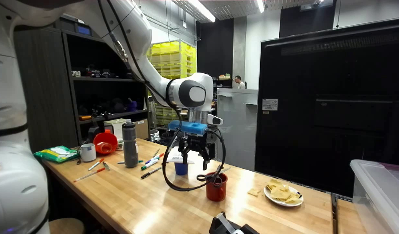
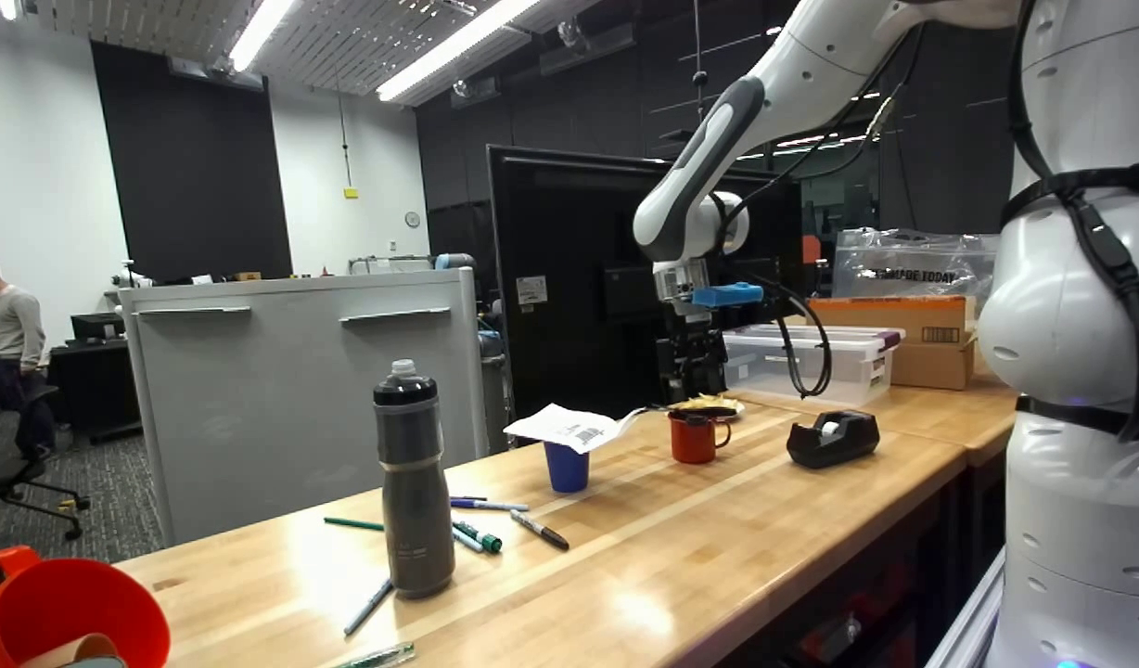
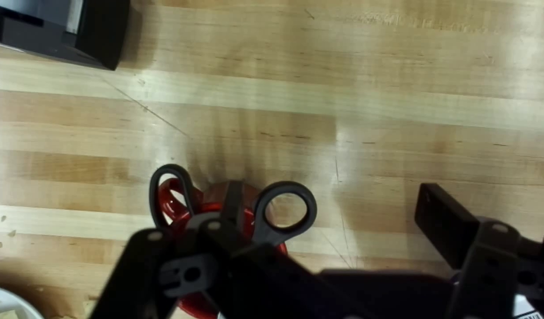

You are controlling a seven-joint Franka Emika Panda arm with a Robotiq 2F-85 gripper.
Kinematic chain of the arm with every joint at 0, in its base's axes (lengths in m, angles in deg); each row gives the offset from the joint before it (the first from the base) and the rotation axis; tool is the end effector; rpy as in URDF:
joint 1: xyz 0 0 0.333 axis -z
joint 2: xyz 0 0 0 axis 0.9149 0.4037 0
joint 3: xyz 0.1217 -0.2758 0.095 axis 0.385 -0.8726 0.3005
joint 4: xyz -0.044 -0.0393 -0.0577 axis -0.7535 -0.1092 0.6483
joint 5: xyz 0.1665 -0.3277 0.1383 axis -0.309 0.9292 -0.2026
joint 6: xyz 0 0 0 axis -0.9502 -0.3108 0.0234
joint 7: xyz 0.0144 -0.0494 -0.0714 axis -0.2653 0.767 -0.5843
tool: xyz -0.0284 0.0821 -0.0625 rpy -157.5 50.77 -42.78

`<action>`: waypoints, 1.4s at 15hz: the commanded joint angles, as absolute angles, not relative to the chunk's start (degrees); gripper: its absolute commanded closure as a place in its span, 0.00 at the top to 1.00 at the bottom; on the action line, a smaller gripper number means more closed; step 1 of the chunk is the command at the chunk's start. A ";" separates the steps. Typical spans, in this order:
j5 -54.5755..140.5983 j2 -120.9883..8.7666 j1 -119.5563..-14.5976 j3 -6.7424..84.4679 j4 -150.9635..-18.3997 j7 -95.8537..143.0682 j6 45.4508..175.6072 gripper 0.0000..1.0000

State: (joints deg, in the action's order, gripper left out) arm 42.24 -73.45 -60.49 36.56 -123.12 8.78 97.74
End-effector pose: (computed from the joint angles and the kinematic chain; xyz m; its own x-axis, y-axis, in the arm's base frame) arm 0.4852 -0.1046 0.3483 0.9894 -0.0081 -0.1452 -0.0080 -1.0000 0.0014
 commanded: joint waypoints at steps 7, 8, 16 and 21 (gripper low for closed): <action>43.55 -72.37 -60.26 36.55 -122.81 9.50 99.24 1.00; 44.76 -71.97 -60.18 36.50 -122.76 9.47 100.00 1.00; 53.80 -69.52 -59.53 35.92 -121.66 6.08 101.37 1.00; 52.00 -68.49 -59.17 35.72 -120.93 3.77 103.32 1.00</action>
State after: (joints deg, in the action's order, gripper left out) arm 52.88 -69.22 -59.72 35.76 -121.80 5.93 102.47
